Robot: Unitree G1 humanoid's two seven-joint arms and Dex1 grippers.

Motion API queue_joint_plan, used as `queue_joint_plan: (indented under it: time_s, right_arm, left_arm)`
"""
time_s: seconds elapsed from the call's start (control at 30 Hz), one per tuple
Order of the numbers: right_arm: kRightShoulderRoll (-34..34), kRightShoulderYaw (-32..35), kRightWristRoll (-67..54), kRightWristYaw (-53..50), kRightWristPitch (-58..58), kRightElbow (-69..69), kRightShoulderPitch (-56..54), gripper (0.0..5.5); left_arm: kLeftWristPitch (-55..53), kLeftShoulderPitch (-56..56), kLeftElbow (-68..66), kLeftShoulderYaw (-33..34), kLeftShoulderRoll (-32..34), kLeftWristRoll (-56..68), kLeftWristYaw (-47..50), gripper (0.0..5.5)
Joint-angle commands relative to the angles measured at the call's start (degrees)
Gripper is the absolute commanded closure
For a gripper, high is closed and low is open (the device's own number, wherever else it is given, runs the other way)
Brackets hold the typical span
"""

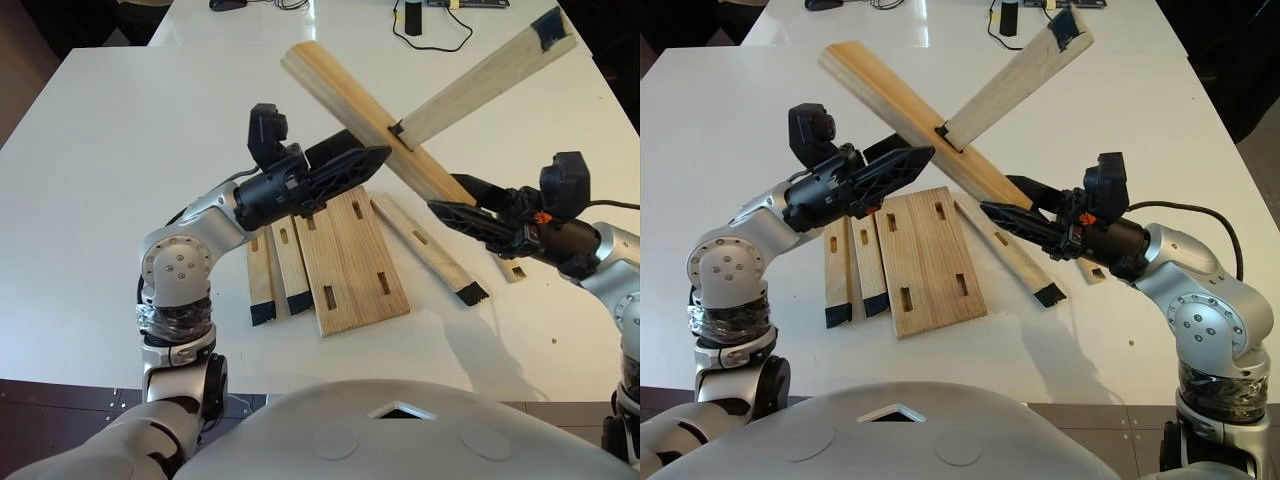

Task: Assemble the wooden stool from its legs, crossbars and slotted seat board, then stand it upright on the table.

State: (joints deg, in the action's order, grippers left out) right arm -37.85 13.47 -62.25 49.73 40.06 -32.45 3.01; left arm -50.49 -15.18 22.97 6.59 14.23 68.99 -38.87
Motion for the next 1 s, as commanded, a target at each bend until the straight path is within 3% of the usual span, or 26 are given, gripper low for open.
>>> queue_joint_plan:
  time_s: [0.03,0.13,0.47,0.67,0.7,0.87,1.0]
  right_arm:
    - [-2.0,-0.1,-1.7,2.2,1.3,0.7,-1.9,3.45]
    - [-2.8,-0.9,-1.1,3.6,1.8,1.9,-2.6,3.45]
    - [-3.5,-1.9,-4.8,6.4,5.2,4.0,-2.0,3.45]
    - [-3.8,-3.2,-2.2,6.9,5.1,4.0,-1.8,3.45]
    - [-4.0,-3.4,-1.4,7.2,4.8,3.9,-1.8,3.08]
    - [-4.4,-2.8,1.4,6.5,4.4,3.8,-0.5,2.35]
    - [-4.4,0.4,2.9,5.0,3.4,5.6,1.9,2.30]
  left_arm:
    - [0.2,-1.3,1.6,-0.6,1.1,1.6,-0.3,1.89]
    - [1.0,-1.4,2.1,-1.2,1.3,1.8,-0.7,1.89]
    - [3.1,0.5,5.5,-3.4,3.8,1.5,-6.0,3.39]
    - [4.2,1.0,6.2,-6.5,5.9,-1.5,-7.4,3.42]
    - [4.5,0.8,5.6,-6.6,5.7,-1.9,-6.7,3.42]
    - [5.2,0.6,4.9,-5.2,8.2,-3.0,-7.3,3.42]
    - [4.7,1.5,6.2,-1.3,14.1,-2.7,-9.2,3.42]
